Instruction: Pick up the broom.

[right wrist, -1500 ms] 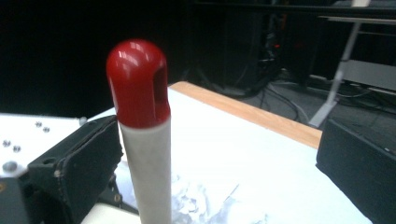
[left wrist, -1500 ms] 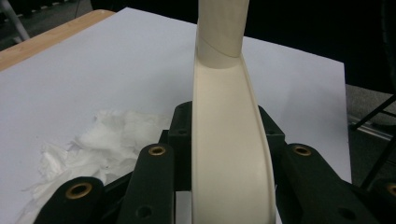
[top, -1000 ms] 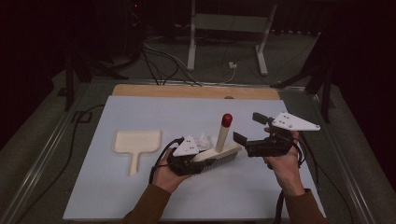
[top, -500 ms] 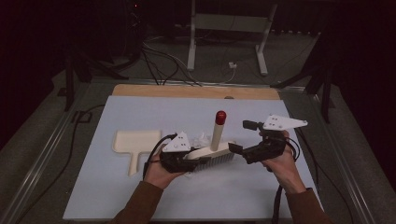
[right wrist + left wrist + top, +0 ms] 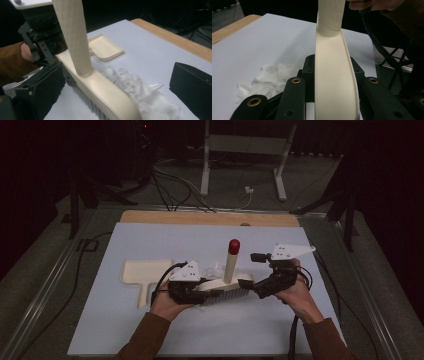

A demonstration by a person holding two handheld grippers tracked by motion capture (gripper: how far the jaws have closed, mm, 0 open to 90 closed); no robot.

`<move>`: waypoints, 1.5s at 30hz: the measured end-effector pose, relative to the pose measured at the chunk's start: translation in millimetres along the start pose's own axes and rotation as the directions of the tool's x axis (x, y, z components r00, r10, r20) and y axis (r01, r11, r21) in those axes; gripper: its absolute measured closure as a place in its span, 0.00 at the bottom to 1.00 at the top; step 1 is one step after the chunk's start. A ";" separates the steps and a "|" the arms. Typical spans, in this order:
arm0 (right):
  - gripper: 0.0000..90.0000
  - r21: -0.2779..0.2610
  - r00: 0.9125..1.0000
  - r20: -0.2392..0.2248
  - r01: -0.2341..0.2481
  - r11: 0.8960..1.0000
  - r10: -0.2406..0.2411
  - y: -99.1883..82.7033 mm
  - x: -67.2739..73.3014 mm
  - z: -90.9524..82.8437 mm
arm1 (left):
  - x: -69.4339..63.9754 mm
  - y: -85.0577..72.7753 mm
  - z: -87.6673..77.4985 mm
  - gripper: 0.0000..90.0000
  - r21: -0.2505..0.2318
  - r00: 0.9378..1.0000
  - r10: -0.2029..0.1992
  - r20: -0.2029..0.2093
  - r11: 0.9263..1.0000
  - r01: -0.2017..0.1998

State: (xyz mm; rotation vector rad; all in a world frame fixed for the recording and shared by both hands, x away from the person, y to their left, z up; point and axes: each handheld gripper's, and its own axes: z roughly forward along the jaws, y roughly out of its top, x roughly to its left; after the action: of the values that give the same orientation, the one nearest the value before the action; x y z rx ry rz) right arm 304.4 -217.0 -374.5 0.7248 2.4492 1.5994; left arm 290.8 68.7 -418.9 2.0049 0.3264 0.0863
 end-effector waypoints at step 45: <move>0.75 0.201 0.917 -0.363 0.252 0.947 -0.167 -16.1 12.0 29.4 | 4.8 -4.6 -1.8 0.71 -0.017 0.981 0.021 0.192 1.000 -0.018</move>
State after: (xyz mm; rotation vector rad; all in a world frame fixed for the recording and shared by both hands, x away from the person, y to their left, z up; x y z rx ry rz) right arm 299.2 -192.4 -399.7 0.2003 2.8895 1.4598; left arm 294.2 73.4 -422.7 1.9827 0.1817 -0.0927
